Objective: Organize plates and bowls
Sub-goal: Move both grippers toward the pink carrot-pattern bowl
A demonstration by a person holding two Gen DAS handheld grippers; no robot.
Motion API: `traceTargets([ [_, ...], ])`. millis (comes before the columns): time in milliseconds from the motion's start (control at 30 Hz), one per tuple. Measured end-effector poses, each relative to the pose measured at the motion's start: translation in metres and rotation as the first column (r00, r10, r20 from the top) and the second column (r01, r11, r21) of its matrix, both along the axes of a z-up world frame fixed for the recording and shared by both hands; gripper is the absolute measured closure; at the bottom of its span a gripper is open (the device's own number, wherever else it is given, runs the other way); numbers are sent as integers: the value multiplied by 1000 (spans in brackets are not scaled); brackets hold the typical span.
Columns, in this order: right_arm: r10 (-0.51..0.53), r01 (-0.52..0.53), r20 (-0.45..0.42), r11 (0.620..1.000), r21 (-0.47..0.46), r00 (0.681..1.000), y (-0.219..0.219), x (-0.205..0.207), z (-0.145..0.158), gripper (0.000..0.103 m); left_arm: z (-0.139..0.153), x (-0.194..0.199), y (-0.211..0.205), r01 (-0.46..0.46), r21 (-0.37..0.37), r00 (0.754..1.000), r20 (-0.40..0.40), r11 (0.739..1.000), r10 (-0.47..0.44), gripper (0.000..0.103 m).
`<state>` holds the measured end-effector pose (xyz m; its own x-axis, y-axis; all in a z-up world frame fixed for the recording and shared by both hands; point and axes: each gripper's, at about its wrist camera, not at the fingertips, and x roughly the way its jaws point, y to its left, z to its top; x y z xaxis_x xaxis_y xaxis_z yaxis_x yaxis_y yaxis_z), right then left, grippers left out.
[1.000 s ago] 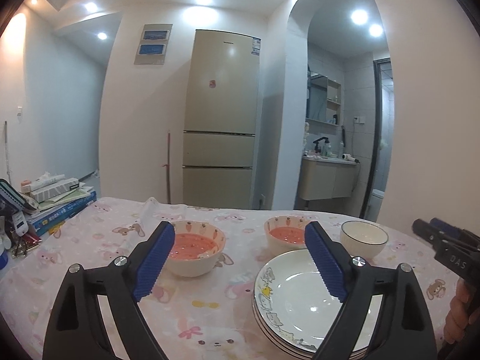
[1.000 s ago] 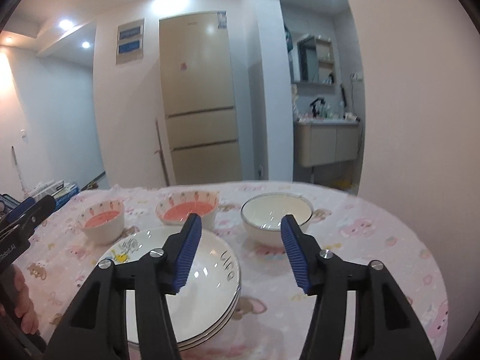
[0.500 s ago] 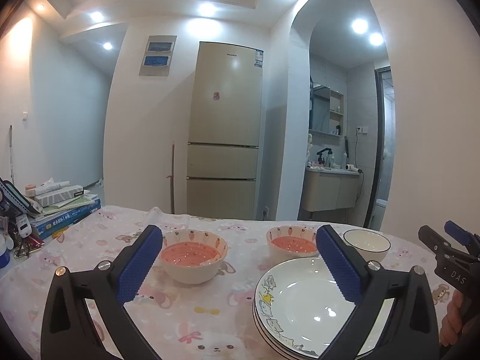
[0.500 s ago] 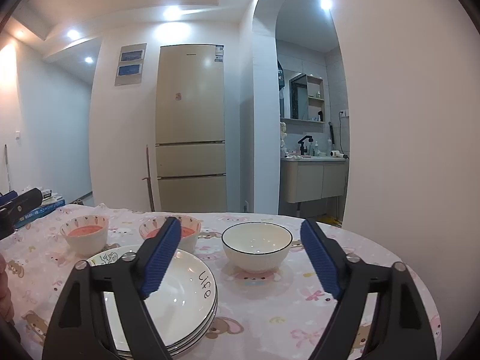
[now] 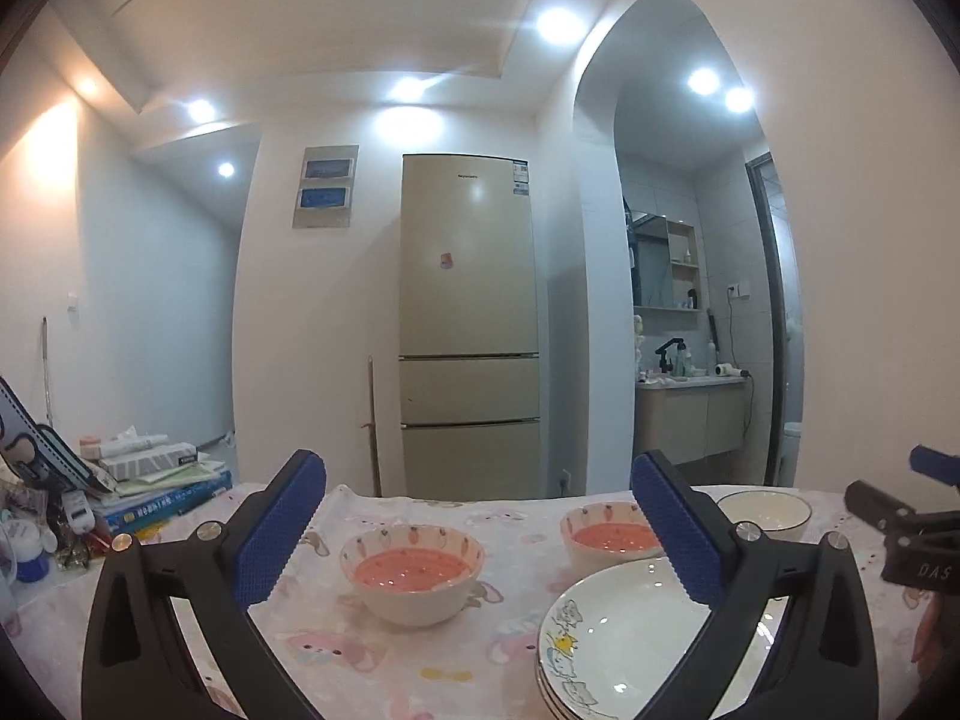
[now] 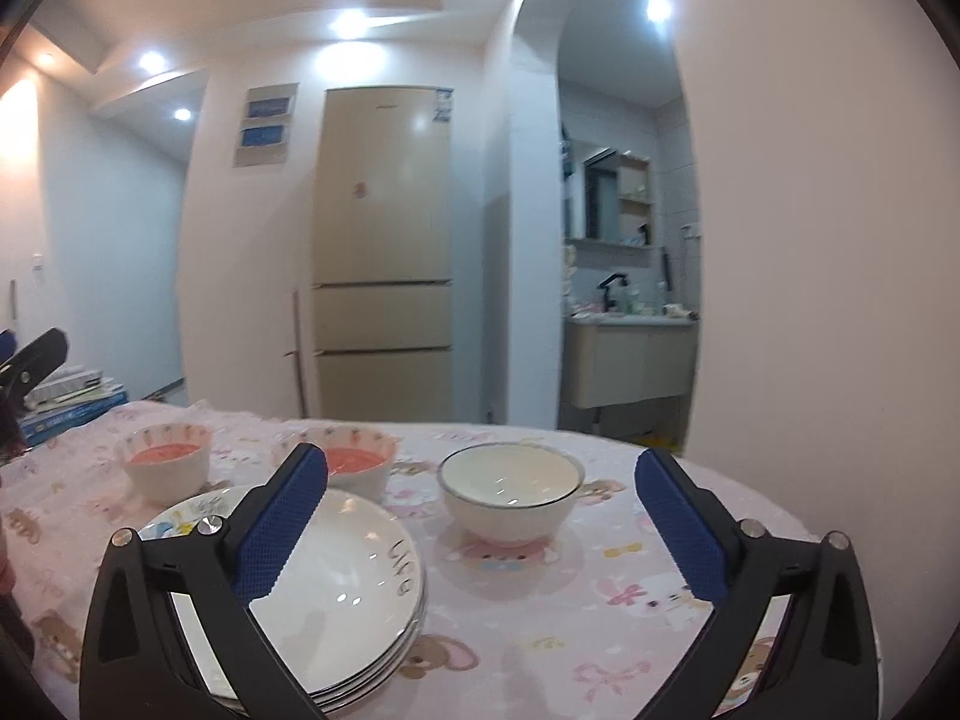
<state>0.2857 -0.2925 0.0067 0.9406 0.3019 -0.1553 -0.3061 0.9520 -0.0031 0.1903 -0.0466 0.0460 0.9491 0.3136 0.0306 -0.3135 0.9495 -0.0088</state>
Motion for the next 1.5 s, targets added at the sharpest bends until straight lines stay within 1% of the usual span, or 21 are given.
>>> traceTargets([
  [67,10,-10,15,1000,-9,1000,2,-2,0,1,0,-1,3,45,-31,999,-11,999,-45,0],
  [133,-2,2,52,1000,-7,999,1,-5,1,1,2,0,7,53,-70,998,-40,996,-56,0],
  [200,1,-1,55,1000,1,999,0,-3,4,1,3,1,8,51,-115,995,-79,992,-60,0],
  [267,69,-70,30,997,27,997,-5,3,7,1,4,0,7,118,-154,986,-98,981,-135,0],
  [300,122,-123,16,991,59,992,-9,5,9,1,5,-1,6,130,-152,984,-105,980,-147,0],
  [367,149,-147,-20,984,98,989,-13,11,13,1,12,-3,0,136,-125,982,-116,983,-150,0],
  [467,162,-158,-71,986,61,984,-11,14,26,1,24,-6,-4,137,-109,983,-104,985,-149,0],
  [533,208,-206,-81,978,24,975,-7,13,39,1,37,-4,-5,137,-105,983,-109,985,-148,0],
  [600,226,-226,-45,974,5,973,-5,8,52,1,46,-4,-4,138,-104,984,-100,985,-148,0],
  [700,247,-247,8,969,-3,969,-3,2,72,1,63,-1,-5,113,-64,988,-95,992,-119,0],
  [767,256,-257,35,966,10,966,-3,-1,85,1,73,0,-4,87,-48,991,-101,995,-91,0],
  [933,274,-279,87,958,59,958,-7,-5,104,1,89,-2,4,89,-56,990,-104,994,-94,0],
  [1000,270,-276,100,960,54,958,-7,-6,106,2,93,0,6,95,-61,989,-108,994,-101,7],
  [1033,259,-265,109,963,47,960,-6,-6,107,3,94,2,8,99,-61,987,-119,993,-106,13],
  [1100,224,-231,126,972,39,966,-6,-4,111,11,97,11,10,105,-75,982,-150,992,-115,17],
  [1167,174,-184,121,980,77,977,-14,5,119,15,105,20,14,125,-129,977,-156,984,-144,28],
  [1233,154,-167,96,975,144,983,-24,14,130,22,113,25,16,115,-123,980,-149,986,-133,29],
  [1300,201,-215,91,957,192,975,-28,20,140,27,121,27,19,71,-92,988,-128,993,-83,29],
  [1367,255,-268,90,946,184,963,-21,23,149,30,127,33,28,41,-103,990,-133,994,-54,32],
  [1467,308,-316,81,940,130,948,5,28,157,33,127,49,47,10,-128,977,-212,992,-37,47],
  [1500,337,-342,58,933,113,940,19,33,158,34,124,55,52,4,-131,967,-251,991,-37,48],
])
